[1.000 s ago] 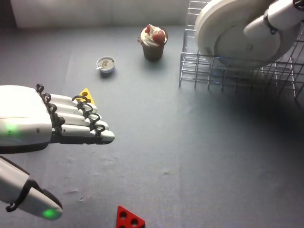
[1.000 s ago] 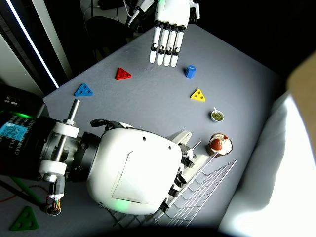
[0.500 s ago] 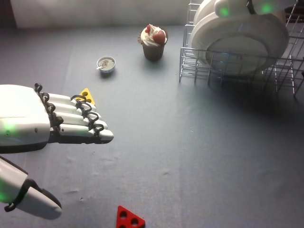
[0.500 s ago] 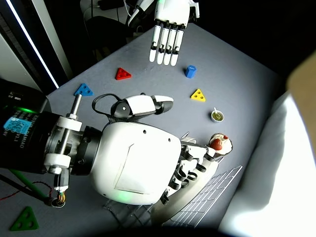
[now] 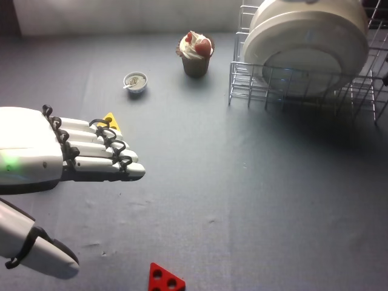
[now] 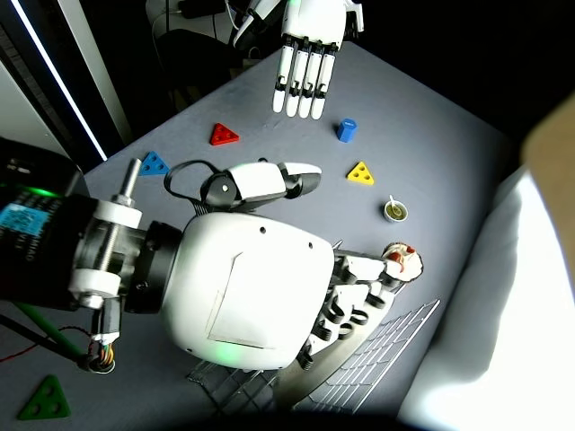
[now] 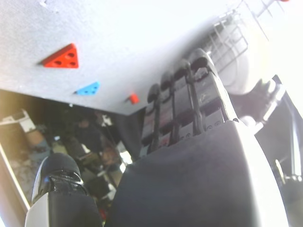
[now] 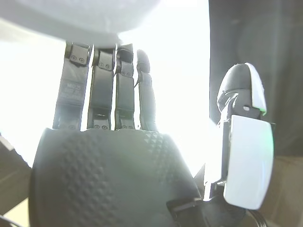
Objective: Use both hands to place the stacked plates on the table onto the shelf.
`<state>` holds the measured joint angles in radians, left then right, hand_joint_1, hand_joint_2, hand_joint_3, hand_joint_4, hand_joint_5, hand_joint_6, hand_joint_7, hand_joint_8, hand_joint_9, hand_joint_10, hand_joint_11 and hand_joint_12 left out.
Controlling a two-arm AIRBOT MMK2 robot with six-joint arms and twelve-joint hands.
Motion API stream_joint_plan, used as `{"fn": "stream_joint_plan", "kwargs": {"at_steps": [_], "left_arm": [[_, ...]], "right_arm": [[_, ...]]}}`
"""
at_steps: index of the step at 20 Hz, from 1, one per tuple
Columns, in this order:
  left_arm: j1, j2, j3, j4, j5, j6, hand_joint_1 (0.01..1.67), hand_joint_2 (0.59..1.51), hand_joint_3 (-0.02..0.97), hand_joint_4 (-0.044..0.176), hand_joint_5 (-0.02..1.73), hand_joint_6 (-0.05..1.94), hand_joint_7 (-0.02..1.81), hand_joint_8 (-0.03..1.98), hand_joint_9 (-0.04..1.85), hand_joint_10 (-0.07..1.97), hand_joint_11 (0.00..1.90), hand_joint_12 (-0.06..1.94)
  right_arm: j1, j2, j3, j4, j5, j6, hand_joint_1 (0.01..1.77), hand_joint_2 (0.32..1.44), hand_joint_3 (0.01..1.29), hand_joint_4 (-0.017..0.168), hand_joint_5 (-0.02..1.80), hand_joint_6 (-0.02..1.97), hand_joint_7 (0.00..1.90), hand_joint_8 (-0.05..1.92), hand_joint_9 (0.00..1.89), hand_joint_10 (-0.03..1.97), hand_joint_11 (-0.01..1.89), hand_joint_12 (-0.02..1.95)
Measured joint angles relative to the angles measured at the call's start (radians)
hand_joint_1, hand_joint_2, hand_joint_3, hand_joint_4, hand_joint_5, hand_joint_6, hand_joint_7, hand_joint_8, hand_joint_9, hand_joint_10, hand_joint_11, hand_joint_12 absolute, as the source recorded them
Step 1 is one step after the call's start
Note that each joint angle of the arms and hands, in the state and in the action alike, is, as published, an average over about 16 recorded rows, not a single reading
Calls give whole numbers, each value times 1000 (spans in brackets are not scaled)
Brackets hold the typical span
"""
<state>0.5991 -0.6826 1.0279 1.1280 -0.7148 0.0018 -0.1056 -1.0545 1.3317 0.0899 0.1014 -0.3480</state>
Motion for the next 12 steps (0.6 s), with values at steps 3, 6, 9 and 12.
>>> {"fn": "stream_joint_plan", "kwargs": {"at_steps": [3,6,9,12], "left_arm": [[0,1,-1,-3,-1,0,128,969,5,-2,146,4,177,7,172,6,158,9],[-1,1,-3,-5,-2,0,129,969,5,-2,146,4,175,7,171,6,157,9],[-2,1,-5,-7,-2,0,130,969,5,-3,149,4,177,7,172,6,156,8],[-3,1,-7,-9,-2,0,129,969,5,-3,147,4,174,7,171,5,154,9]], "right_arm": [[10,9,-5,-54,47,24,560,963,17,10,419,11,537,19,593,22,609,322],[18,23,-9,-150,132,67,561,963,17,12,425,12,541,18,585,22,592,301],[22,44,-14,-272,246,119,563,962,17,15,430,12,543,19,576,22,582,292],[21,82,-25,-411,381,175,565,959,17,17,433,12,541,19,569,22,578,291]]}}
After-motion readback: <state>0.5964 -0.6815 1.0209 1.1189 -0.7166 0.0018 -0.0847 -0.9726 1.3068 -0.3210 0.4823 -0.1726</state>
